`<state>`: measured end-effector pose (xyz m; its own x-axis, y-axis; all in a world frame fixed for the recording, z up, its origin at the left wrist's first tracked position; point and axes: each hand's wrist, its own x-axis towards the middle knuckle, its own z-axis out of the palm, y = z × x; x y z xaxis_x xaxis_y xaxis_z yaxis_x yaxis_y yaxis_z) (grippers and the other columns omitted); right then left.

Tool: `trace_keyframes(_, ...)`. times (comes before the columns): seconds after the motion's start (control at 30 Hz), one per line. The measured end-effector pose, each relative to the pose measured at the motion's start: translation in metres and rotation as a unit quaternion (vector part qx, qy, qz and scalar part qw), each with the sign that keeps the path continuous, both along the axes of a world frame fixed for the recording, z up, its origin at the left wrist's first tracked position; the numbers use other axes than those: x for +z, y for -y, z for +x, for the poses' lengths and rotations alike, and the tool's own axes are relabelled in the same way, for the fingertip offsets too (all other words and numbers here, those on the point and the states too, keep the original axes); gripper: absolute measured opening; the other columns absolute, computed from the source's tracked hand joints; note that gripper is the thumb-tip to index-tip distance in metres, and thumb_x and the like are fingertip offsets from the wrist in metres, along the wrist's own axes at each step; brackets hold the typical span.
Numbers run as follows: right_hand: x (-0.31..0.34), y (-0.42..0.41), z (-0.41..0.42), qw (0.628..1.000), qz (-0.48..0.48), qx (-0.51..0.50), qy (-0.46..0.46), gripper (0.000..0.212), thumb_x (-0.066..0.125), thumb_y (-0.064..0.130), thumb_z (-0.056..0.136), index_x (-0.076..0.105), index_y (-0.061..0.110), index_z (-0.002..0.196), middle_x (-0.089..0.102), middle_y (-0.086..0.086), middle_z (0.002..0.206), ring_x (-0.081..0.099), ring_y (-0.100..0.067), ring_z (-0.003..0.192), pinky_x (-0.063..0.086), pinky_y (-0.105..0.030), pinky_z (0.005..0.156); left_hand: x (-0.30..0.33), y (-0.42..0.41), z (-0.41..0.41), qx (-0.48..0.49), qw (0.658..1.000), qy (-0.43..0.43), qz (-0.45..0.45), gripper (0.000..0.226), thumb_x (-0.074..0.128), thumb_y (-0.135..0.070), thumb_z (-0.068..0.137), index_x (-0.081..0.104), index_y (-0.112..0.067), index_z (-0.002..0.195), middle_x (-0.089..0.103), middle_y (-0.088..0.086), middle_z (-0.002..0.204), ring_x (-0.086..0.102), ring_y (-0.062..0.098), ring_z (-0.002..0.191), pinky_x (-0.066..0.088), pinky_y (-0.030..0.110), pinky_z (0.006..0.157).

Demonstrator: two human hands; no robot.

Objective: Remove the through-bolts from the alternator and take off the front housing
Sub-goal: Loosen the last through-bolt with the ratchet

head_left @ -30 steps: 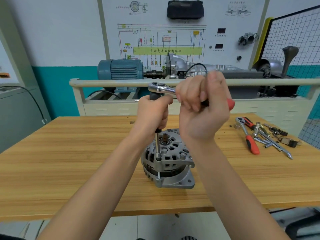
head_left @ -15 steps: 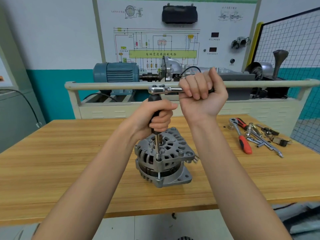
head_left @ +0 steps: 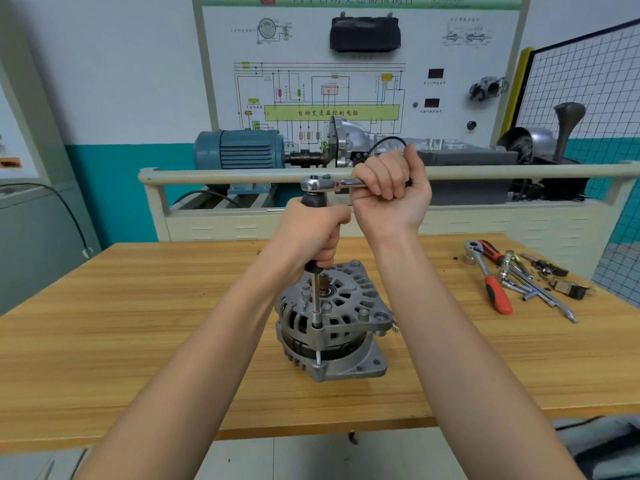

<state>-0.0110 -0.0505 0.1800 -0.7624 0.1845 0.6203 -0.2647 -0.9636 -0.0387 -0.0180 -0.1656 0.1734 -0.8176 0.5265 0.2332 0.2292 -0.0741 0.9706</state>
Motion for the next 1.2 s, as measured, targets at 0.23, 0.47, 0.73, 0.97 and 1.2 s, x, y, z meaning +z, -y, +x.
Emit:
trace_keyframes(0.23,-0.004,0.012,-0.005,1.000,-0.015,-0.011,0.019,0.042,0.045,0.016,0.085,0.037,0.014,0.044,0.030,0.003,0.035,0.029,-0.012,0.031,0.028,-0.023,0.038,0.000,0.014,-0.008,0.025,0.999,-0.022,-0.016,0.041,0.050,0.000,0.083,0.030,-0.016,0.051,0.024,-0.003,0.036,0.017,0.012,0.030,0.019,0.016,0.039)
trace_keyframes(0.47,-0.002,0.017,-0.003,0.998,-0.018,-0.027,0.056,0.042,0.044,0.016,0.086,0.038,0.014,0.044,0.029,0.004,0.035,0.028,-0.011,0.032,0.026,-0.022,0.039,-0.008,0.023,-0.013,-0.006,0.999,-0.019,0.033,0.046,0.056,-0.006,0.085,0.033,-0.018,0.048,0.023,-0.004,0.039,0.015,0.012,0.033,0.017,0.018,0.039)
trace_keyframes(0.73,0.010,0.030,0.016,0.991,0.017,-0.105,0.079,0.051,0.038,0.015,0.094,0.037,0.016,0.043,0.027,0.005,0.035,0.025,-0.010,0.033,0.026,-0.021,0.039,-0.007,0.039,-0.031,-0.205,0.974,-0.018,0.089,0.025,0.066,-0.017,0.068,0.046,-0.014,0.054,0.038,0.001,0.048,0.036,0.016,0.042,0.036,0.023,0.047)
trace_keyframes(0.97,0.001,0.069,0.033,0.861,0.210,-0.448,-0.115,0.035,0.038,0.003,0.093,0.039,0.017,0.061,0.030,0.004,0.041,0.027,-0.011,0.040,0.024,-0.031,0.047,-0.009,0.037,-0.040,-0.242,0.964,0.045,0.097,0.042,0.054,-0.021,0.080,0.038,-0.019,0.041,0.027,-0.007,0.032,0.022,0.004,0.025,0.020,0.016,0.033)
trace_keyframes(1.2,0.001,0.049,0.024,0.950,0.133,-0.270,-0.080,0.047,0.038,0.011,0.091,0.039,0.017,0.045,0.032,0.006,0.036,0.019,-0.012,0.038,0.025,-0.025,0.043,-0.014,0.032,-0.031,-0.132,0.985,0.000,0.108,0.054,0.044,-0.006,0.094,0.026,-0.021,0.045,0.020,-0.007,0.035,0.013,0.007,0.030,0.013,0.014,0.038)
